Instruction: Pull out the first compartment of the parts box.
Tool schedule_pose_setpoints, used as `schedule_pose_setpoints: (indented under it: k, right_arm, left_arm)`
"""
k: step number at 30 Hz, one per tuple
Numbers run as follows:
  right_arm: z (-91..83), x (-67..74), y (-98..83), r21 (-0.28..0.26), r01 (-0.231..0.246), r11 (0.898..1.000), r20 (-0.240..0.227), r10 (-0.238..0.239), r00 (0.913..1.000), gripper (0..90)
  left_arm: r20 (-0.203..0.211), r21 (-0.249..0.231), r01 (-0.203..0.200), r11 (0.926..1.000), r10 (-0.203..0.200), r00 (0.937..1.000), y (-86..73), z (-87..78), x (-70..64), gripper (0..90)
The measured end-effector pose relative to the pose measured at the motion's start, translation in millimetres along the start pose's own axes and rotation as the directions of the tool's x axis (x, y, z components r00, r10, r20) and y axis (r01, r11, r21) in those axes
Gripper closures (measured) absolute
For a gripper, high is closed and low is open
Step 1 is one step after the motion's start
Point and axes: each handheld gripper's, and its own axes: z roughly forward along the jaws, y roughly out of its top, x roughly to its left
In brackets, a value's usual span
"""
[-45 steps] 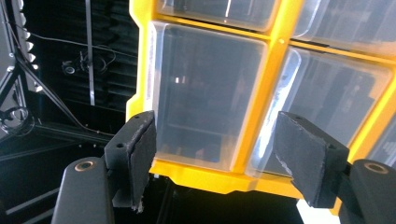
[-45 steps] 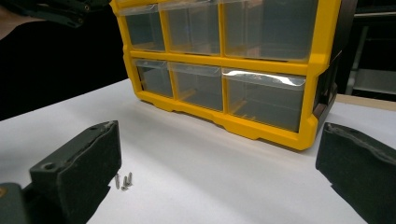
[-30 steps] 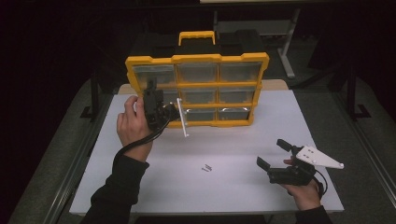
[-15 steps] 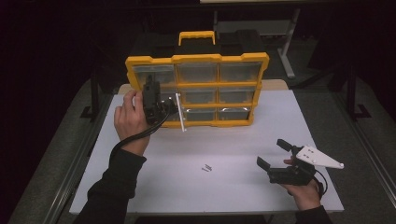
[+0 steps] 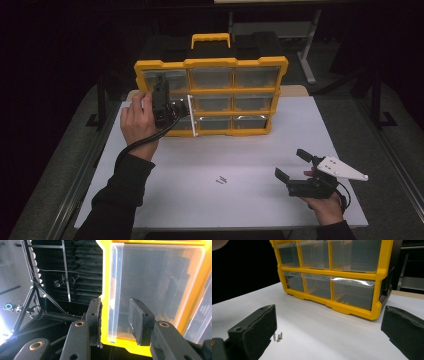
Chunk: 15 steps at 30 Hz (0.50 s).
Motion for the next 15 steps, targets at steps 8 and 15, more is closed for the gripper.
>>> schedule_pose_setpoints:
  k: [8,15]
  right_arm:
    - [-0.2,-0.3,0.0,0.0,0.001,1.0,0.0,-0.001,1.0,0.0]
    - [-0.2,-0.7,-0.1,-0.001,0.002,1.0,0.002,-0.002,1.0,0.0]
  left_arm:
    - [0.005,0.002,-0.021,0.9998,0.021,0.9998,-1.8,4.8,-1.7,66.8]
    - [-0.009,-0.021,-0.026,0.9994,0.026,0.9996,-3.0,10.7,-3.4,69.3]
